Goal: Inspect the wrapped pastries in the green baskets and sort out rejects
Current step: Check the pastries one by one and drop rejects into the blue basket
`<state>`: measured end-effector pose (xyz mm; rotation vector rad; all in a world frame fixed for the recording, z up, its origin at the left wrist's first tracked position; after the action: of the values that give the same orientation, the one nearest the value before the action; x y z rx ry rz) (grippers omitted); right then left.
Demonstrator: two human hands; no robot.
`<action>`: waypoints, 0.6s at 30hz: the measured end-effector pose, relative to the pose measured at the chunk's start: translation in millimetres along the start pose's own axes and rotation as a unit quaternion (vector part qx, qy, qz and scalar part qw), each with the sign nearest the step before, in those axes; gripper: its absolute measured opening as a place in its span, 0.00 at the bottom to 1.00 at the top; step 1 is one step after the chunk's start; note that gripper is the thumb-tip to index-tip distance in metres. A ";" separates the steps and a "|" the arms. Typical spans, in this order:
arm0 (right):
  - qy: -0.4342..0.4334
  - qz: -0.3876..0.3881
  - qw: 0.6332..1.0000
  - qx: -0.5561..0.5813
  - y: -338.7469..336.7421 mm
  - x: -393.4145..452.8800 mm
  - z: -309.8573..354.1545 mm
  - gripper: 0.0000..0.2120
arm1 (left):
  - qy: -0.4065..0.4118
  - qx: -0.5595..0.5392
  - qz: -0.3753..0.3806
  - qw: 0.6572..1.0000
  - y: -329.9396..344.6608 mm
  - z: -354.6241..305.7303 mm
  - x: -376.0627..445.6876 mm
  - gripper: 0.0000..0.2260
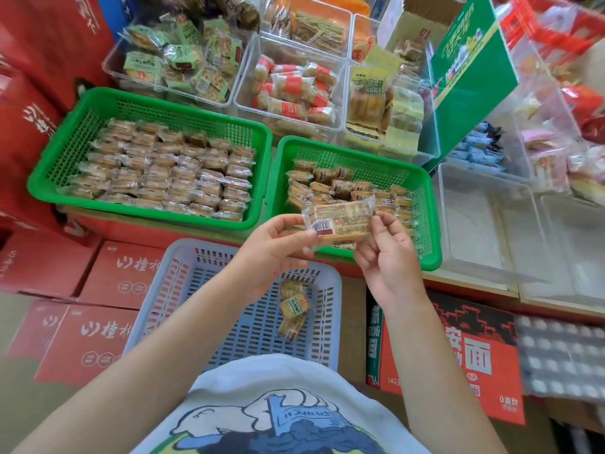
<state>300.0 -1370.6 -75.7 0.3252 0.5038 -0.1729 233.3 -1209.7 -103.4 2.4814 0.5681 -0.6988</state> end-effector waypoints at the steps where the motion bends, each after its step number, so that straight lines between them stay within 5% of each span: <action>1: -0.005 -0.001 1.000 0.002 -0.2 0.5 0.9 0.08 | 0.007 0.010 0.007 1.000 2.2 0.1 -1.6 0.22; 13: -0.006 -0.028 0.999 -0.030 -7.0 14.5 -2.9 0.08 | 0.046 0.013 0.047 0.998 6.8 -6.8 2.3 0.19; 18: 0.046 0.066 0.988 -0.130 1.0 17.9 -18.1 0.11 | 0.063 0.050 0.032 0.996 -4.6 -5.9 19.8 0.19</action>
<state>307.6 -1364.9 -99.4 0.1112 0.5878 0.0383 248.6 -1197.7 -111.9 2.6387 0.5070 -0.5613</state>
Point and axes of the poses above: each hand's wrist, its own x-axis towards the middle knuckle, its own y-axis out of the palm, z = x × y, the point moved 8 cm from there along x, towards the middle knuckle, and after that the axes turned 15 degrees about -z, right-handed, at the moved point
